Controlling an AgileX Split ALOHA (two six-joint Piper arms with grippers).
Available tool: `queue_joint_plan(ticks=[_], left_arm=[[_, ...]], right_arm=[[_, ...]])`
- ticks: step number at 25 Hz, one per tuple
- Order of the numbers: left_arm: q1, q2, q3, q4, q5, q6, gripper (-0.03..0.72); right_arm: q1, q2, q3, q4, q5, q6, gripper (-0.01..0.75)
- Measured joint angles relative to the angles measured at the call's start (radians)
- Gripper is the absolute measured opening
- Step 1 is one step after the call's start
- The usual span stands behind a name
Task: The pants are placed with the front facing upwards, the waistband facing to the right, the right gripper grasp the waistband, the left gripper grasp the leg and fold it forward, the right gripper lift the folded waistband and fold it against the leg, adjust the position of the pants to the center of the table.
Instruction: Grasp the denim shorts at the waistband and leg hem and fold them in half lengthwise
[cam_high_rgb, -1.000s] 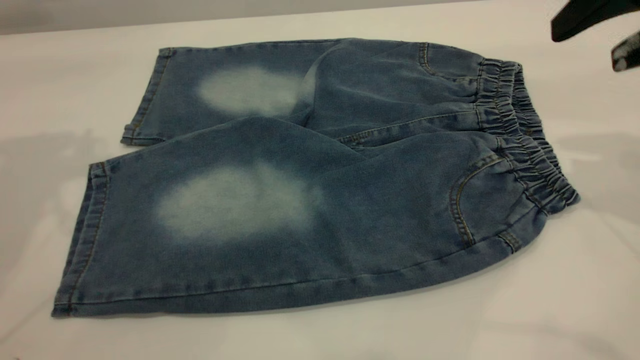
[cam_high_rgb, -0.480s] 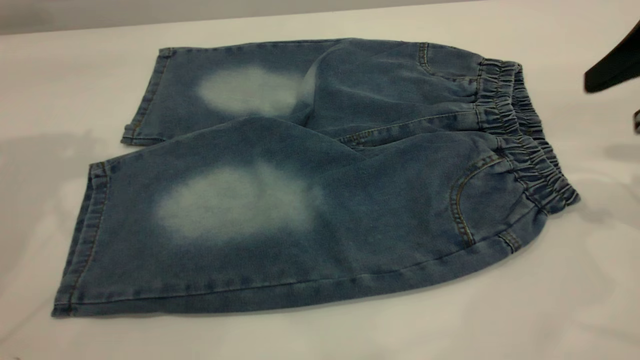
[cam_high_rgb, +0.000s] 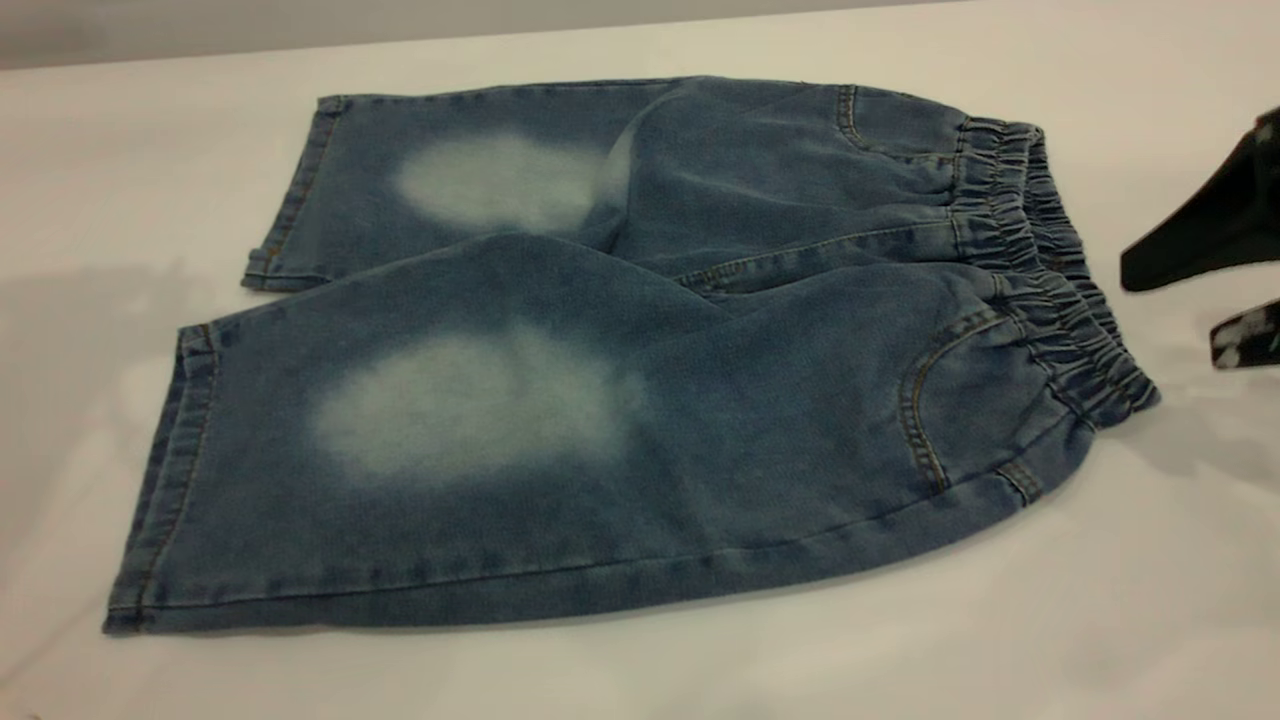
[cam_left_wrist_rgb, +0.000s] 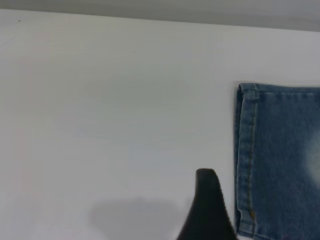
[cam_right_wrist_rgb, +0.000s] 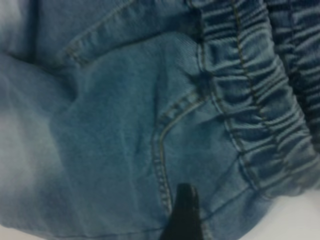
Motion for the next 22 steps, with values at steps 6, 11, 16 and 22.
queue_joint_plan(ticks=[6, 11, 16, 22], left_arm=[[0.0, 0.0, 0.0, 0.0, 0.008, 0.0, 0.475], [0.0, 0.0, 0.0, -0.001, 0.008, 0.0, 0.475], [0.0, 0.0, 0.0, -0.001, 0.008, 0.0, 0.475], [0.0, 0.0, 0.0, -0.001, 0.008, 0.0, 0.475]], right_arm=[[0.0, 0.089, 0.0, 0.06, 0.001, -0.078, 0.554], [0.0, 0.133, 0.0, 0.112, 0.006, -0.153, 0.554], [0.0, 0.171, 0.0, 0.17, 0.01, -0.221, 0.554], [0.0, 0.223, -0.001, 0.246, 0.085, -0.228, 0.552]])
